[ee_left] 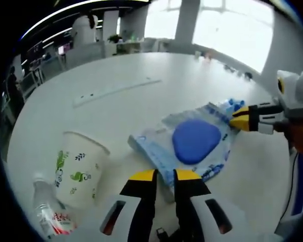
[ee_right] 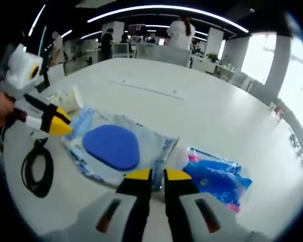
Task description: Arrange the tabletop items into an orderly group along one side of the table until the central work area is clear of visible clutter.
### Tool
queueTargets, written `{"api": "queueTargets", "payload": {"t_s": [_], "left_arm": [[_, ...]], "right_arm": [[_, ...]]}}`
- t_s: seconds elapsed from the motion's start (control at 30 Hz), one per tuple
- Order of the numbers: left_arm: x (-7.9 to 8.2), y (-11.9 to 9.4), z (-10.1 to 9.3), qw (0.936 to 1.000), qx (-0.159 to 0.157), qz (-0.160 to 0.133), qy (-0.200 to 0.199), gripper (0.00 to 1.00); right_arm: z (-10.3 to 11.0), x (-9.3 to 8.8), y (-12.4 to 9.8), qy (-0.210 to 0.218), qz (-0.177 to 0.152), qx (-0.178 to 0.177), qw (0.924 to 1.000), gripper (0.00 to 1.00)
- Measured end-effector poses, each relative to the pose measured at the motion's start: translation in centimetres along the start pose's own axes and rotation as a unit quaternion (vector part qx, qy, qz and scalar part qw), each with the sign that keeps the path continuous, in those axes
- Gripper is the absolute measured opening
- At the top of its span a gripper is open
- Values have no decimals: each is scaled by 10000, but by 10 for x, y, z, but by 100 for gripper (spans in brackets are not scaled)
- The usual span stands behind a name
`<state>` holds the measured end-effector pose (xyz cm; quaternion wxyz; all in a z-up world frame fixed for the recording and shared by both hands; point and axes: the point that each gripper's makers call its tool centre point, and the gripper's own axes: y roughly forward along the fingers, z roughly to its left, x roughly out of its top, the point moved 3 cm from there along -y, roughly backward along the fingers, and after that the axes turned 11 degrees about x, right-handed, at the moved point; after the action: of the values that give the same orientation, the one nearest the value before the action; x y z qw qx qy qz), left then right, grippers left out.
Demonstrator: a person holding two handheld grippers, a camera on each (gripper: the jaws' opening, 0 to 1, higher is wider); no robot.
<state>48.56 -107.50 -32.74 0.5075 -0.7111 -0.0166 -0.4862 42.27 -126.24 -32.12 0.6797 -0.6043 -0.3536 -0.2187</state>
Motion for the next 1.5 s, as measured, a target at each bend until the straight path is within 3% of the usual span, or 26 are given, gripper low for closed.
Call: {"api": "queueTargets", "payload": {"t_s": [0.57,1.5], "left_arm": [[3,-6,2,9999,-51,-128,-54,22],[14,-31,1,9988,-232,-429,-33,54]], "right_arm": [[0,8,-5,-54,-131,-42,9999,10],[7,25,-23,-17,-511,72,9987,32]]}}
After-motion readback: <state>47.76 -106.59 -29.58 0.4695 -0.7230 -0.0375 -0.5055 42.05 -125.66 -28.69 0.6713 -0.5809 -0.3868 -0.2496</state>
